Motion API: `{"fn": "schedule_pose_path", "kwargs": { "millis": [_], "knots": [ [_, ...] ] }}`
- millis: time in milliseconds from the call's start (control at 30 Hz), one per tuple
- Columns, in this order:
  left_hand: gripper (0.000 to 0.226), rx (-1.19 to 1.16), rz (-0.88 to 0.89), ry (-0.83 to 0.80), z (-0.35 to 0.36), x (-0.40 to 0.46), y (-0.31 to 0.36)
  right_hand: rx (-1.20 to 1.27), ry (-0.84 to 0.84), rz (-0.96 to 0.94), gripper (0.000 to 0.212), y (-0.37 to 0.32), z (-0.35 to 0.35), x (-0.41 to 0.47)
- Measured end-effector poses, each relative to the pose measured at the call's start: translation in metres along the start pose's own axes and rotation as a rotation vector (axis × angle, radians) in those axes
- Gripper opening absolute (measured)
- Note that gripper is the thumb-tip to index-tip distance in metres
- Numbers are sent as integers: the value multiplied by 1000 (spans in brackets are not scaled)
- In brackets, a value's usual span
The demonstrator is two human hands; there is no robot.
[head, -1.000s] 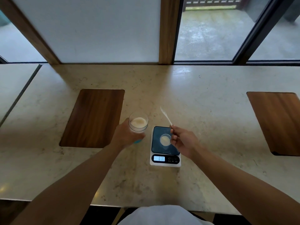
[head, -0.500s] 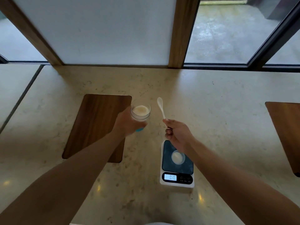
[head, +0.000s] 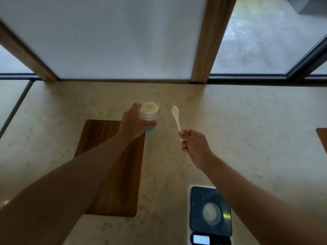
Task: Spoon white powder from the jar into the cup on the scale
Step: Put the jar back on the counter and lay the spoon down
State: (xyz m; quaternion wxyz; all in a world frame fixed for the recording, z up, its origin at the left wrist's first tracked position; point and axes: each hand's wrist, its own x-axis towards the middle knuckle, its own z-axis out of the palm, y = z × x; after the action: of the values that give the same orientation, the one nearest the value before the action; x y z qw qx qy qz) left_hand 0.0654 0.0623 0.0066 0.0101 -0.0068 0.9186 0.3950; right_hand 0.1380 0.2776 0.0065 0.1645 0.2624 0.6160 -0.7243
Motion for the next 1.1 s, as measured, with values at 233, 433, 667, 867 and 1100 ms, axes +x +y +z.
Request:
{"fn": "schedule_pose_path", "kwargs": {
  "millis": [233, 433, 667, 867, 1100],
  "knots": [
    [82, 4, -76, 33, 1, 59, -30, -34, 33, 39, 9, 1, 19, 44],
    [76, -67, -132, 112, 0, 87, -55, -44, 34, 69, 9, 6, 31, 79],
    [76, -124, -142, 144, 11, 87, -73, -44, 33, 71, 8, 9, 39, 90],
    [88, -121, -132, 154, 17, 86, -80, -45, 29, 63, 8, 8, 39, 88],
    [105, -170, -155, 124, 18, 80, -86, -46, 27, 58, 8, 5, 39, 79]
  ]
}}
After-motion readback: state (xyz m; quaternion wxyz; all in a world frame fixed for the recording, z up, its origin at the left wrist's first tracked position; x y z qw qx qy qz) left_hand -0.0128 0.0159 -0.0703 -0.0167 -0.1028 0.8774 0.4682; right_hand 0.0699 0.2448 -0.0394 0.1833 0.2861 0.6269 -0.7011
